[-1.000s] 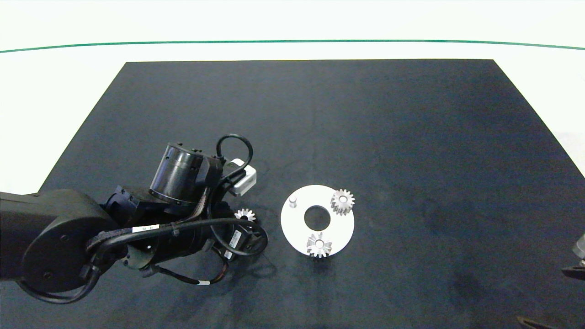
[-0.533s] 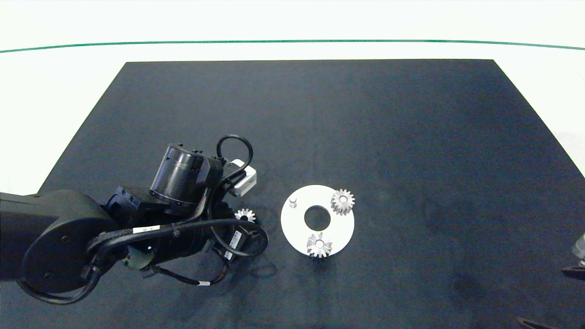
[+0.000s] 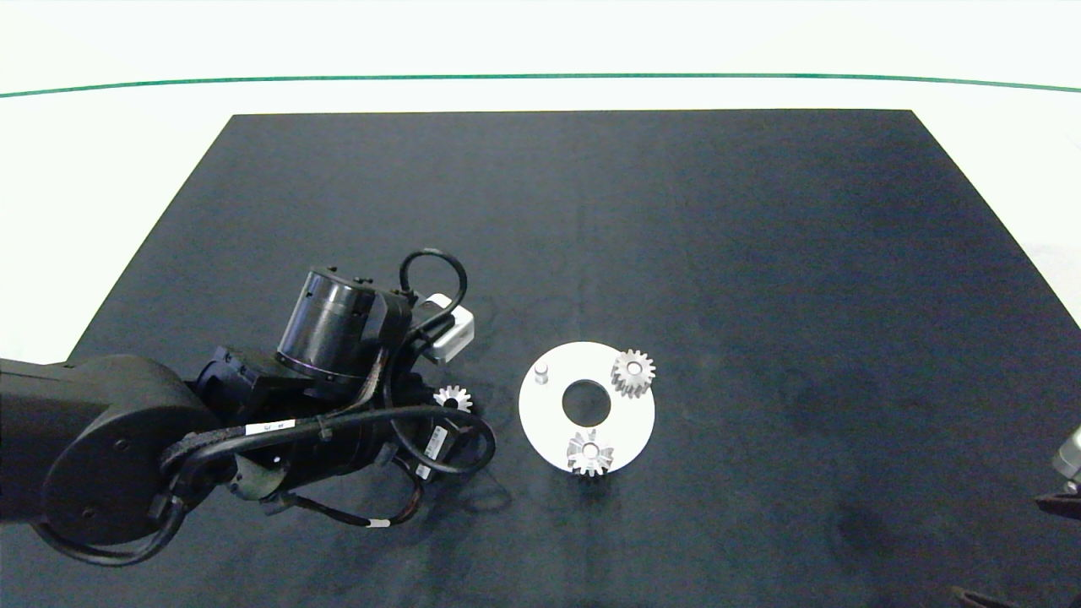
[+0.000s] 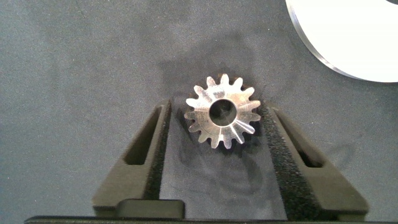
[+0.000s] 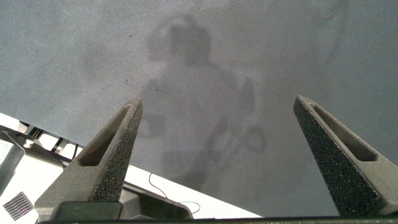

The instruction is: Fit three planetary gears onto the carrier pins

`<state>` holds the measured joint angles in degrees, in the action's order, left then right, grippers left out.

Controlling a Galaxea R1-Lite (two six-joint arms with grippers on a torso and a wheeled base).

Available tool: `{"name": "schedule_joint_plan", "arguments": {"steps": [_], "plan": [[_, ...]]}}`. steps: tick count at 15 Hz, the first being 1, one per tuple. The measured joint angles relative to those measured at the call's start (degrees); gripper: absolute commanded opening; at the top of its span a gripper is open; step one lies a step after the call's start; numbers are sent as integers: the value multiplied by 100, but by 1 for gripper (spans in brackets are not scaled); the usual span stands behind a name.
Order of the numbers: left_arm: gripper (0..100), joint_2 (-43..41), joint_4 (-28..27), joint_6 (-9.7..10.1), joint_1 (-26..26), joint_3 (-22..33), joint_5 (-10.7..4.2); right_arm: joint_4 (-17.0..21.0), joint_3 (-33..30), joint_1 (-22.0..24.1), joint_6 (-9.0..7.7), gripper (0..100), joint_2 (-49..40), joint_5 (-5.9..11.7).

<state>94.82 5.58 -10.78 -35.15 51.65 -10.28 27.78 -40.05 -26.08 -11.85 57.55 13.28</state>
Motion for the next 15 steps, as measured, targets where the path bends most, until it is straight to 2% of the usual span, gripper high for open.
{"name": "schedule_joint_plan", "arguments": {"steps": [15], "plan": [[23, -11, 0, -7, 0, -33, 2, -6, 0, 0, 0, 100, 2, 0]]}}
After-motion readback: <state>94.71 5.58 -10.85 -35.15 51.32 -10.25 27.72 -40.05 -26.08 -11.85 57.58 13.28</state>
